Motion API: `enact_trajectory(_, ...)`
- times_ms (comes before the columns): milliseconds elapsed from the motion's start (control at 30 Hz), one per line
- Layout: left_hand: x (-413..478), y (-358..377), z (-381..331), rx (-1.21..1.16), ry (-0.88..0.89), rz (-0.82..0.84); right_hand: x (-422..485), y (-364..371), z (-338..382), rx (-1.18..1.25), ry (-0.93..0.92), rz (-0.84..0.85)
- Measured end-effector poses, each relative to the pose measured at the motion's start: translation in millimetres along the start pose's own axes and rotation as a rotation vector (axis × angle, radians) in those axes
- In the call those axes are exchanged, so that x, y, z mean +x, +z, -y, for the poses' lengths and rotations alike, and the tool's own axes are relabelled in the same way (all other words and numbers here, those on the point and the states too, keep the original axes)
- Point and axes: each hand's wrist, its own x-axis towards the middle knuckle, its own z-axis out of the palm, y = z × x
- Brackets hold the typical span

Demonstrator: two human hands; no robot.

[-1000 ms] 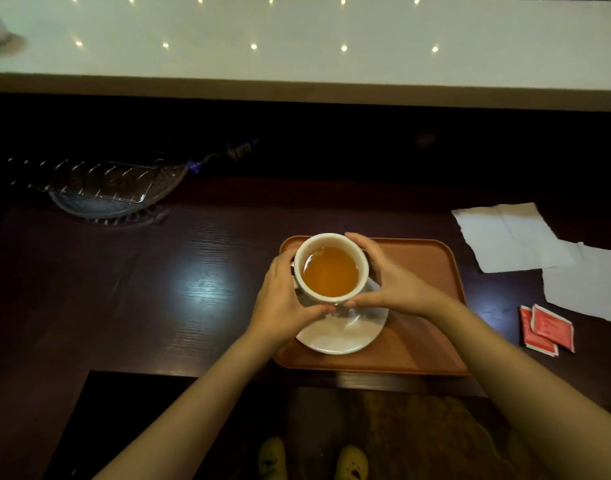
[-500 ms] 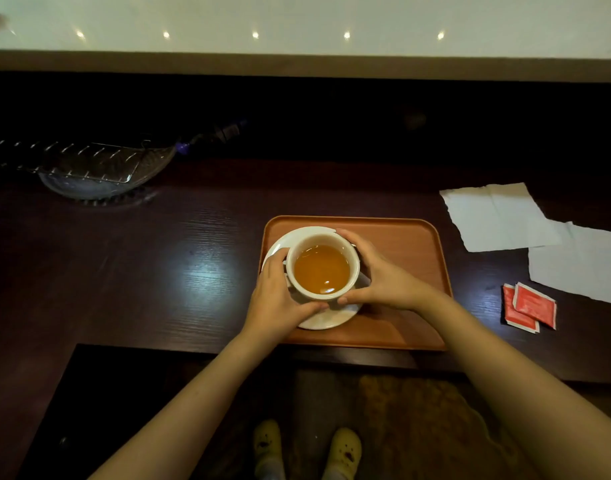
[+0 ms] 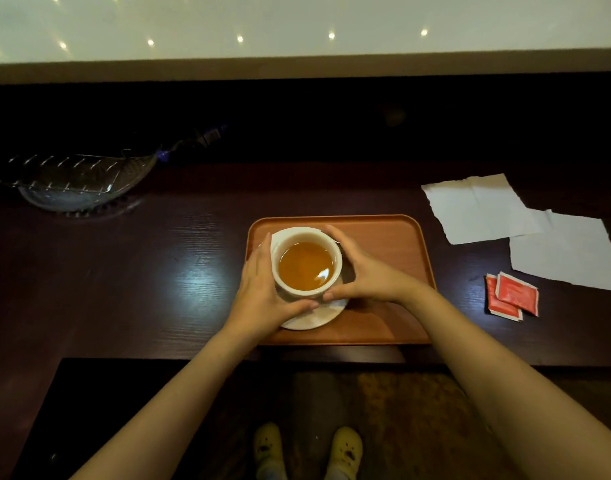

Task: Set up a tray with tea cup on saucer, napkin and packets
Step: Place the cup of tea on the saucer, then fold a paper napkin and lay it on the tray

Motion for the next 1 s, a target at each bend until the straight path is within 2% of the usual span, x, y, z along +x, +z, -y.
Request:
enact_trajectory(167, 7, -15, -32, 0.01, 0.135, -0.087, -13, -21, 2, 0.004, 0.011, -0.054)
enact_trajectory(400, 46, 2, -97, 0.089, 0.339, -0.073, -56, -78, -10, -0.137, 0.027, -0.399)
enact_trajectory(567, 76, 47, -144, 0.197, 0.481, 0.034, -90, -128, -40, -0.359, 0.12, -0.615)
enact_trajectory(700, 100, 102, -175, 0.295, 0.506, 0.174, -107, -162, -68, -0.562, 0.3, -0.645)
enact_trajectory(833, 128, 153, -196, 0.403, 0.493, 0.308, -111, -192, -92, -0.687, 0.404, -0.73)
enact_trajectory(1000, 158, 200, -207, 0.467, 0.516, 0.331, -110, -226, -117, -0.772, 0.549, -0.818)
